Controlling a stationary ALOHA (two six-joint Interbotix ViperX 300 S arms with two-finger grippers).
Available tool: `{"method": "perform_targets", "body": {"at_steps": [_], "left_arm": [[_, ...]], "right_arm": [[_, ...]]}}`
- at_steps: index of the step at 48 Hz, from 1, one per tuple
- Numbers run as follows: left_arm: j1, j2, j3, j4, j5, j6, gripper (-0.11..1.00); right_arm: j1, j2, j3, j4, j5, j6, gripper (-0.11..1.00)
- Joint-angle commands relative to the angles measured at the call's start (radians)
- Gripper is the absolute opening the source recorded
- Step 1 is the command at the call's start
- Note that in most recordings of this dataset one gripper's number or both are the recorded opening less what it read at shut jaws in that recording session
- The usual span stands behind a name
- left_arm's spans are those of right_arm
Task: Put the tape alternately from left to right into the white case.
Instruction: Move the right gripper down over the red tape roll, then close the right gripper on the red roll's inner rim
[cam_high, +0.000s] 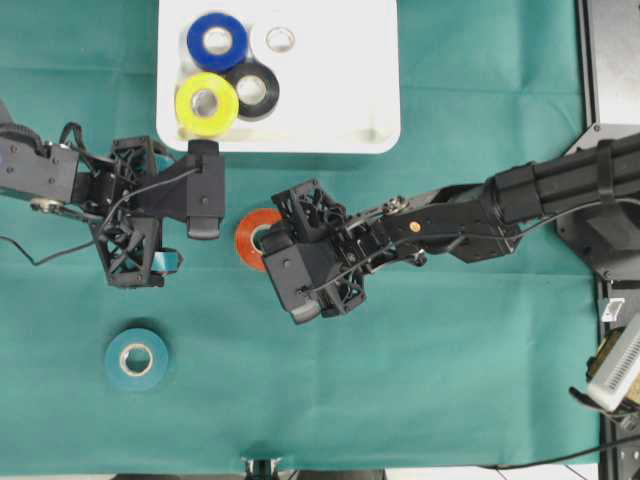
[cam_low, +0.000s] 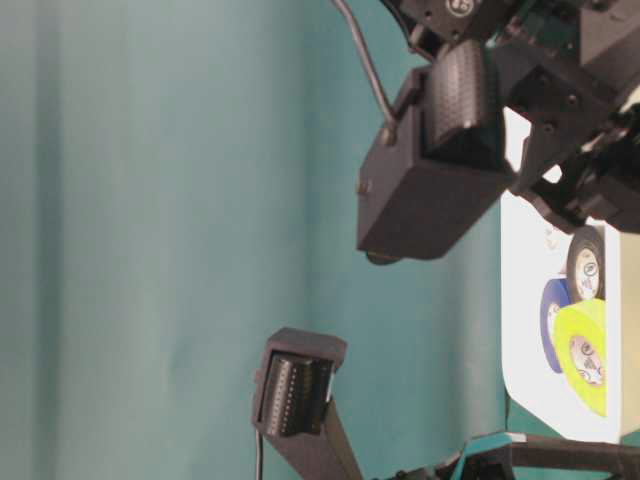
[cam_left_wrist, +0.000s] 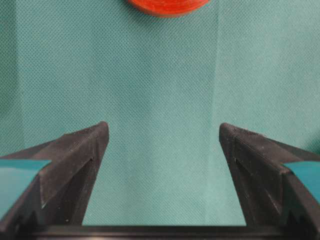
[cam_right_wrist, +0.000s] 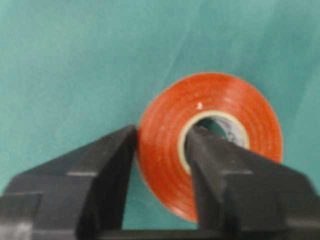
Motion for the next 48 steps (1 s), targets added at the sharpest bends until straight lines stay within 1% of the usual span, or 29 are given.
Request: {"method": "perform_targets", "body": {"at_steps": [1,17,30,48], "left_arm": [[0.000,-0.031,-0.006,-0.002,-0.005,-0.002,1.00],[-0.002,-0.034,-0.006,-0.002,-0.005,-0.002,1.00],[-0.002,-0.034,-0.003,-0.002,-0.005,-0.002,1.00],[-0.003,-0.034,0.002,-0.002,-0.005,-0.003,1.00]], "right_arm": [[-0.008,-0.011,-0.012,-0.002,-0.003,-0.003,0.03],[0.006,-0.064,-0.006,0.000,0.002,-0.003,0.03],[0.048,-0.164,0.000,0.000,0.067,-0.006,0.03],[0.048,-0.207,0.000,-0.006,0.132,-0.005,0.03]]}}
